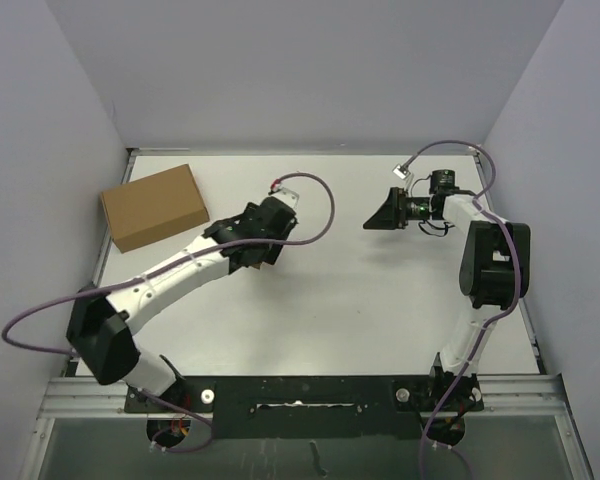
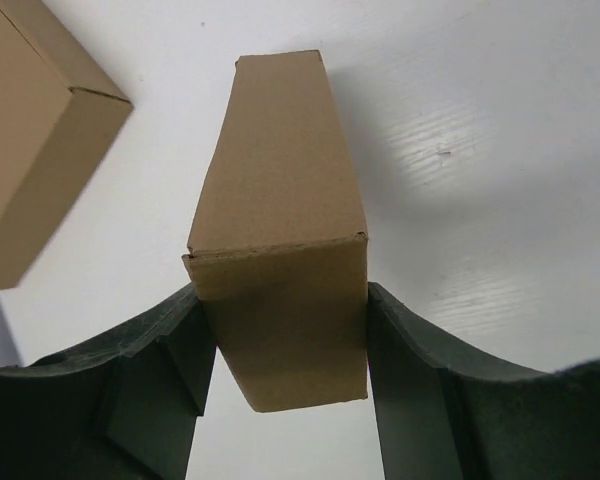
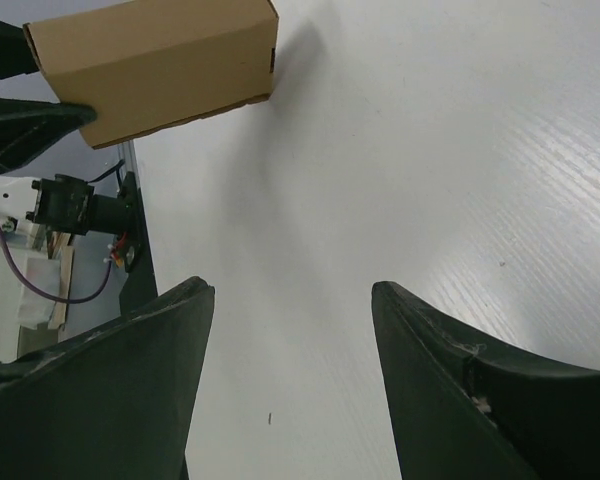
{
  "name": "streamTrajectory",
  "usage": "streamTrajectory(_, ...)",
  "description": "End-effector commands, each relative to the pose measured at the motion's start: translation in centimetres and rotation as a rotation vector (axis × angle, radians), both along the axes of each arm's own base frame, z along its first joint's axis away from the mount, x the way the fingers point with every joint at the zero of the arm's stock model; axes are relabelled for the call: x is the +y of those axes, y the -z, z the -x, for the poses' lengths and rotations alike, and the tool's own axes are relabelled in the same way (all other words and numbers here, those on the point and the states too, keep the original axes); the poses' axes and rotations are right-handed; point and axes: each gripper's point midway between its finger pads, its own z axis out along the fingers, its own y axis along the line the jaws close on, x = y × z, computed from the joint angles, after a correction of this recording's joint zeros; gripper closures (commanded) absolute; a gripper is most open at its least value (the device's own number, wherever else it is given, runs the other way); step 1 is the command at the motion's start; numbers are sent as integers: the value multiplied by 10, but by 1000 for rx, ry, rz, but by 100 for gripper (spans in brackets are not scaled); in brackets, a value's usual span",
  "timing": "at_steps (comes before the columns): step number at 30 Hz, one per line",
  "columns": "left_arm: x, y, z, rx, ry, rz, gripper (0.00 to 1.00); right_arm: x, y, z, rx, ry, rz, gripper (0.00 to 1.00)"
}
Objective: Fold the paper box
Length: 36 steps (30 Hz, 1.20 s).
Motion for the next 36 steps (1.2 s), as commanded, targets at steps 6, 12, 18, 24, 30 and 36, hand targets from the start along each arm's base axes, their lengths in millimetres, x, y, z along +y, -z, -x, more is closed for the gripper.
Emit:
streamTrajectory(6,-2,13,-12,-5,42,-632,59,-12,-30,-3,-74,9,-46,35)
streamTrajectory(12,-47,42,-1,54,166,-590,3,-17,-30,-4,-72,20,-52,35)
streamTrajectory(18,-76,65,24,160,270,-452,2,-21,-31,-5,-74,28,-54,35)
streamTrajectory(24,-102,58,56,216,390,-225,2,-24,-30,-5,-89,30,-26,35)
streamTrajectory(30,-119,23,66,194,447,203,2,-31,-32,-5,-174,34,100,36)
streamTrajectory(36,-72,-9,19,97,288,749,3,-44,-42,1,-347,26,290,35)
